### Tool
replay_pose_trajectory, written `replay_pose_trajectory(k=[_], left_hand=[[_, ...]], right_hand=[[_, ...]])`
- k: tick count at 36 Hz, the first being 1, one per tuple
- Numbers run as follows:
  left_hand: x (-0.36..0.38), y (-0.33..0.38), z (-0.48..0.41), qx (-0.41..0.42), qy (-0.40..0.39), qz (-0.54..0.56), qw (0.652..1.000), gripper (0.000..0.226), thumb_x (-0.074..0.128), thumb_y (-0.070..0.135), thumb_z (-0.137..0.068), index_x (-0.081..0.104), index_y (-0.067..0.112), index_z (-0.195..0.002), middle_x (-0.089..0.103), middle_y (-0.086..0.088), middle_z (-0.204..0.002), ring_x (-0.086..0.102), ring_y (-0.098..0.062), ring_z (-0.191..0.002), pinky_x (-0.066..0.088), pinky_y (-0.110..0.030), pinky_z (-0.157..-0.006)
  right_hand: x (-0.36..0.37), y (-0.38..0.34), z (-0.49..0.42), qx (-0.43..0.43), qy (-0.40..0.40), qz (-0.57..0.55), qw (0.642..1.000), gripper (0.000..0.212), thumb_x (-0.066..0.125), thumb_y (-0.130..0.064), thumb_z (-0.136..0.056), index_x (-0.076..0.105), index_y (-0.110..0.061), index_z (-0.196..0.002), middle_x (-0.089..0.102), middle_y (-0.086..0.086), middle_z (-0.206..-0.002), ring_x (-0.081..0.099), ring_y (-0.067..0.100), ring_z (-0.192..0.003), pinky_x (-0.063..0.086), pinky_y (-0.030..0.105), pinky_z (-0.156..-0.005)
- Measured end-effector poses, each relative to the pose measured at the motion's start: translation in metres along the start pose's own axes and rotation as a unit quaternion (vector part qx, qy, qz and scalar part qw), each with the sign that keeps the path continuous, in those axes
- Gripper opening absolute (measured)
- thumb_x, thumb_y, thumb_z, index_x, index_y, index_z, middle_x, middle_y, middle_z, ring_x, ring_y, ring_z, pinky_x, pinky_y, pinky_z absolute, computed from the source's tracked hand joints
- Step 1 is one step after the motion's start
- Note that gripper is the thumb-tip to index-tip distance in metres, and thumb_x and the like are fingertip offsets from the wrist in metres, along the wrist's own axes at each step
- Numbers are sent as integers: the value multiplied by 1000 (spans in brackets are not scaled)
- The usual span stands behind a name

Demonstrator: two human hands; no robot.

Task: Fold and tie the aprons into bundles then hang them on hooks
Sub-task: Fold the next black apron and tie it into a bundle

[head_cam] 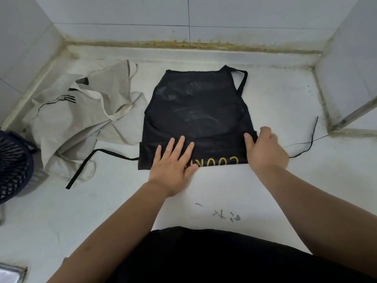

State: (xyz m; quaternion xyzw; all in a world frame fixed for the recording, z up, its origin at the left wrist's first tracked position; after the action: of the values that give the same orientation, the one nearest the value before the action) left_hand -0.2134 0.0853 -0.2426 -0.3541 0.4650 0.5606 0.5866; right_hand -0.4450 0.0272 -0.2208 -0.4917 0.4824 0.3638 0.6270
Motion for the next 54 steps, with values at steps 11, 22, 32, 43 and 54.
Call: replay_pose_trajectory(k=[11, 22, 32, 43, 54], left_hand=[[-18, -7, -5, 8, -33, 21, 999, 88, 37, 77, -81, 0, 40, -151, -7, 12, -161, -7, -13, -148, 0, -42, -118], [-63, -4, 0, 36, -66, 58, 995, 20, 49, 19, -91, 64, 22, -104, 65, 0, -95, 58, -23, -89, 46, -31, -77], [-85, -22, -9, -66, -175, 291, 938, 23, 55, 23, -92, 63, 13, -112, 58, -1, -88, 51, -15, -81, 36, -26, -69], [-27, 11, -13, 38, -26, -39, 998, 58, 19, 49, -102, 3, 30, -153, -3, 0, -162, -2, -19, -148, -1, -45, -119], [-4, -20, -12, 11, 12, -30, 999, 65, 5, 69, -90, -11, 44, -148, -15, 6, -160, -17, -20, -147, -16, -48, -116]], right_hand=[[19, -32, 23, -319, -217, 180, 905, 95, 6, -83, -73, 5, -30, -151, 4, 0, -160, 14, 27, -144, 3, 42, -119], [-26, -54, 29, -325, -312, 83, 889, 29, 44, -54, -92, 53, -27, -90, 58, -7, -91, 55, 18, -88, 43, 31, -69], [-45, -63, 2, -253, -319, 128, 904, 11, 48, -22, -83, 54, -15, -78, 57, 4, -87, 55, 23, -83, 38, 26, -59], [10, -62, 22, -285, -193, 212, 915, 57, 22, -47, -98, 13, -26, -151, 12, 9, -158, 19, 33, -140, 5, 48, -117], [32, -45, 27, -227, -189, 144, 944, 78, 11, -74, -85, 0, -34, -151, -6, 9, -160, 1, 31, -145, -6, 41, -118]])
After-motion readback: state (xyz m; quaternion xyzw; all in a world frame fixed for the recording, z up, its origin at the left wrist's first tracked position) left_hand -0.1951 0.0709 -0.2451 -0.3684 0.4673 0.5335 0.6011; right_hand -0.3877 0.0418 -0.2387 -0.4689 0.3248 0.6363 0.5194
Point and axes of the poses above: each hand's wrist, its own z-axis away from the middle knuckle, its own x-axis out of the palm, y = z × x, the point moved 3 cm from there along -z, towards the middle knuckle
